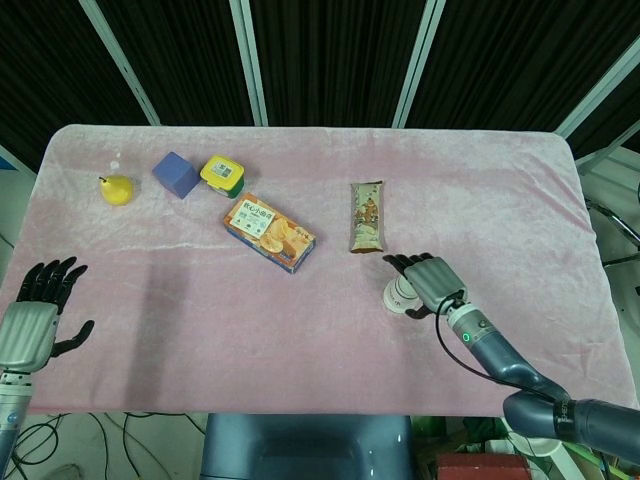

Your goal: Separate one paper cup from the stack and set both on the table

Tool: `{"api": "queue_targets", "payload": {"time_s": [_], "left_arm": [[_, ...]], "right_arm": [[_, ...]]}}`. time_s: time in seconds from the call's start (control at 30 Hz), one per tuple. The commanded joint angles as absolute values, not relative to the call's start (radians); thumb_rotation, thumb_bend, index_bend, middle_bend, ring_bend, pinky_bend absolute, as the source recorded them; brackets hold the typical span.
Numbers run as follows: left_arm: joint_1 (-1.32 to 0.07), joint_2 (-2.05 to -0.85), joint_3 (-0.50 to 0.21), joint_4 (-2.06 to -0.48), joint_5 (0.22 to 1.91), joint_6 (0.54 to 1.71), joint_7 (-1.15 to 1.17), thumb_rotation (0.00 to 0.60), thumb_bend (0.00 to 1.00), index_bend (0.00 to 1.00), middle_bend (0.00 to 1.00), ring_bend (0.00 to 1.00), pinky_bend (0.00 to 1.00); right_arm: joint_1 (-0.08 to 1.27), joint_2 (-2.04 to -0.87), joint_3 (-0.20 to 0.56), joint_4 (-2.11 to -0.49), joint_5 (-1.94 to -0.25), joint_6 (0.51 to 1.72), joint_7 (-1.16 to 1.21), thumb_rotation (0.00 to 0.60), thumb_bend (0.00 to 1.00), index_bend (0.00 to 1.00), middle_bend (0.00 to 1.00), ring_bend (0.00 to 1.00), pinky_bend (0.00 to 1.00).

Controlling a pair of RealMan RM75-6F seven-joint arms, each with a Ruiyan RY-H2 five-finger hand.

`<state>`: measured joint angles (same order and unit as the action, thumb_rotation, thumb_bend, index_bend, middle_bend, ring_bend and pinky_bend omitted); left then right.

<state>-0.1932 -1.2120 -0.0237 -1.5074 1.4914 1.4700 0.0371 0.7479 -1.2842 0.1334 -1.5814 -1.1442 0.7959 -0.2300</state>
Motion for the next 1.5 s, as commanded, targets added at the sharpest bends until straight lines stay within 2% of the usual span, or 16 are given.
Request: {"api": "queue_targets", "payload": {"time_s": [0.03,0.47,0.77,1.07,1.2,1.5], "left_arm": [[-0.193,-1.214,-0.027,-1.506,1.488,1.466,0.041,0.600,0.28,0.10,0.04,0.00,0.00],[-0.186,-1.211,-0.037,-1.513,1.482,1.458,0.051,0.600,0.28,0.11,0.04,0.00,0.00],[-0.184,-1.211,-0.043,-1.514,1.480,1.453,0.053,0.600,0.28,0.12,0.04,0.00,0.00],[-0.182,-1.205,-0.045,-1.517,1.481,1.446,0.039,0.600,0.28,0.12,0.04,0.00,0.00],[-0.181,-1.202,-0.049,-1.517,1.477,1.446,0.038,0.600,0.28,0.13,0.04,0.00,0.00],[-0.184,-1.208,-0.040,-1.513,1.515,1.452,0.031,0.600,0.29,0.13,0.04,0.00,0.00]], "right_arm": [[0.750,-1.296,0.130,-1.574,-1.150,0.804,-0.233,0.600,0.10,0.16,0.19,0.26,0.22],[0.760,-1.328,0.116,-1.547,-1.163,0.809,-0.245,0.600,0.13,0.22,0.24,0.31,0.27],[0.767,-1.345,0.105,-1.520,-1.163,0.805,-0.265,0.600,0.23,0.26,0.27,0.34,0.33],[0.777,-1.341,0.103,-1.522,-1.170,0.782,-0.248,0.600,0.36,0.37,0.35,0.44,0.47],[0.779,-1.337,0.108,-1.530,-1.182,0.782,-0.225,0.600,0.40,0.48,0.43,0.49,0.54],[0.751,-1.224,0.154,-1.612,-1.231,0.822,-0.075,0.600,0.42,0.53,0.48,0.54,0.57]]}}
